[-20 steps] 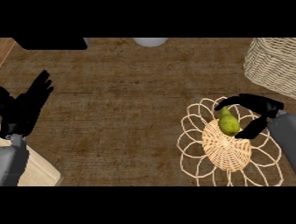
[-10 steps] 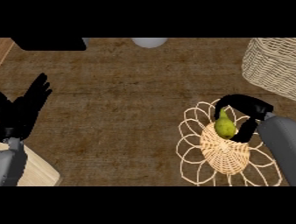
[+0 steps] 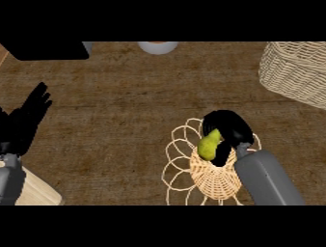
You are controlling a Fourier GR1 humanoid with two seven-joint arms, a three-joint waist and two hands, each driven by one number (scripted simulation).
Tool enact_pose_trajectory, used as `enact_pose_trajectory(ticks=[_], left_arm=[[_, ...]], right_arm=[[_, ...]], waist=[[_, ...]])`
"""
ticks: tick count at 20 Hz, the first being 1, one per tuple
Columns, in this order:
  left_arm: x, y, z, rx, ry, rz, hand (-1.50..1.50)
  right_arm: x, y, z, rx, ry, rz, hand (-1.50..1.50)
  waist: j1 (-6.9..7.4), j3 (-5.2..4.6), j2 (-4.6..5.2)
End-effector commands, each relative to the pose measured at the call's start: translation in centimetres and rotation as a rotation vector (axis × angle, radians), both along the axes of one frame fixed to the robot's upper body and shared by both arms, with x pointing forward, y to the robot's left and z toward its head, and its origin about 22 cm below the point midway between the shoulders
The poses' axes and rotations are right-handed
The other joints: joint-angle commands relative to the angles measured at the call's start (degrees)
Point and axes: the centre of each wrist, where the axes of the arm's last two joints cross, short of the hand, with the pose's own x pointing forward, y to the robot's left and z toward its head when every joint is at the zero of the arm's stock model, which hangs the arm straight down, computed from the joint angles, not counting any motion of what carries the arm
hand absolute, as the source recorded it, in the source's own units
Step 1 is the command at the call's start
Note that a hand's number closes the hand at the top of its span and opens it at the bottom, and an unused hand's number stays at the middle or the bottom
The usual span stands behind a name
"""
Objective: Pick the pear from the placemat and place it in the basket
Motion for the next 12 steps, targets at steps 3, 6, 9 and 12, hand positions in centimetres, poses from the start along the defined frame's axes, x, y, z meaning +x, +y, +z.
enact_pose_trajectory(ticks=[3, 6, 9, 12], left_arm=[[0.4, 0.5, 0.9, -0.003, -0.004, 0.002, 0.0], [0.1, -0.1, 0.1, -0.004, -0.008, -0.006, 0.0], [-0.1, -0.5, 0.8, -0.01, -0.005, -0.023, 0.0], [-0.1, 0.0, 0.8, 0.0, -0.015, -0.003, 0.0]], right_arm=[[-4.5, 4.0, 1.1, 0.263, -0.062, -0.151, 1.5], [-6.7, 5.1, 3.6, 0.44, -0.183, -0.159, 1.5], [-7.9, 5.8, 7.5, 0.559, -0.349, -0.157, 1.5], [-10.2, 6.0, 10.8, 0.535, -0.469, -0.219, 1.5]], waist=[[1.06, 0.9, 1.09], [0.77, 0.9, 0.95], [1.19, 0.91, 0.79], [0.75, 0.83, 0.85]])
